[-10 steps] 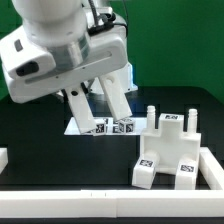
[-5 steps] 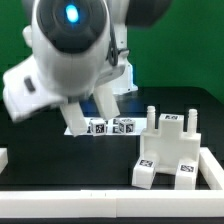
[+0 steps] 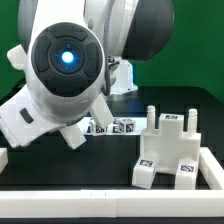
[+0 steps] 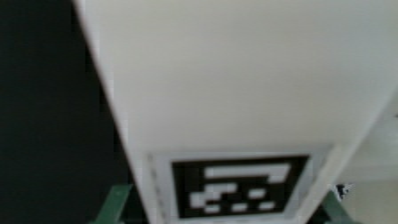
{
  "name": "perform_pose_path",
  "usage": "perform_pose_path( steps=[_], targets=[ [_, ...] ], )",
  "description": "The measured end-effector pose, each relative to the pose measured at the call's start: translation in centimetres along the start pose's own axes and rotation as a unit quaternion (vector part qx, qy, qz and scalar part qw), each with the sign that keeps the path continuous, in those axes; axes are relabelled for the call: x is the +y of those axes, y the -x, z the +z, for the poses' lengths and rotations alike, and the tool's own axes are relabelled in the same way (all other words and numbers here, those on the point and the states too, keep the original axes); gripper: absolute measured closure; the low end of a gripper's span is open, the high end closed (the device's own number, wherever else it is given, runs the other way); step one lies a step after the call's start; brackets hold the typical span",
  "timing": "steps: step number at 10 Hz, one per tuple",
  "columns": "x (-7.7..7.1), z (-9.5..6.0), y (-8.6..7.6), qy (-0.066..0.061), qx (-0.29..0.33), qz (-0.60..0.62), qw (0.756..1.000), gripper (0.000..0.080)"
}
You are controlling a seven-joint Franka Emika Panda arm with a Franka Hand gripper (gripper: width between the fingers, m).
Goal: Assemble chair
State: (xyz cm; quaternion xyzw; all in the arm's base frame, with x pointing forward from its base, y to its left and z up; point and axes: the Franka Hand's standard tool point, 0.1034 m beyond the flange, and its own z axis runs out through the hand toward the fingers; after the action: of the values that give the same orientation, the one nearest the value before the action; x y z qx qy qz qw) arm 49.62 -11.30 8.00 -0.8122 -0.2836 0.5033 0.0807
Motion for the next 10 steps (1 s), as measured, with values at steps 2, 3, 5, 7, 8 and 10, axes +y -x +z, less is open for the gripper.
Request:
perform_pose_path(
  steps=[2, 3, 5, 7, 8, 10],
  targets=[
    [-0.4, -0.2, -0.1, 0.008, -0.012, 0.045, 0.999, 0.0512],
    [0.1, 0.3, 0.3, -0.015, 0.0, 0.054, 0.998, 0.0512],
    [-0.3, 0.2, -0.2, -0.011, -0.002, 0.04, 0.999, 0.0512],
    [-0.5, 0.3, -0.4, -0.013, 0.0, 0.031, 0.999, 0.0512],
    [-0.5, 0.2, -0.4, -0.012, 0.0, 0.029, 1.0, 0.0512],
    [0.0, -0.8, 0.1, 0.027, 0.015, 0.06, 0.998, 0.0512]
  ],
)
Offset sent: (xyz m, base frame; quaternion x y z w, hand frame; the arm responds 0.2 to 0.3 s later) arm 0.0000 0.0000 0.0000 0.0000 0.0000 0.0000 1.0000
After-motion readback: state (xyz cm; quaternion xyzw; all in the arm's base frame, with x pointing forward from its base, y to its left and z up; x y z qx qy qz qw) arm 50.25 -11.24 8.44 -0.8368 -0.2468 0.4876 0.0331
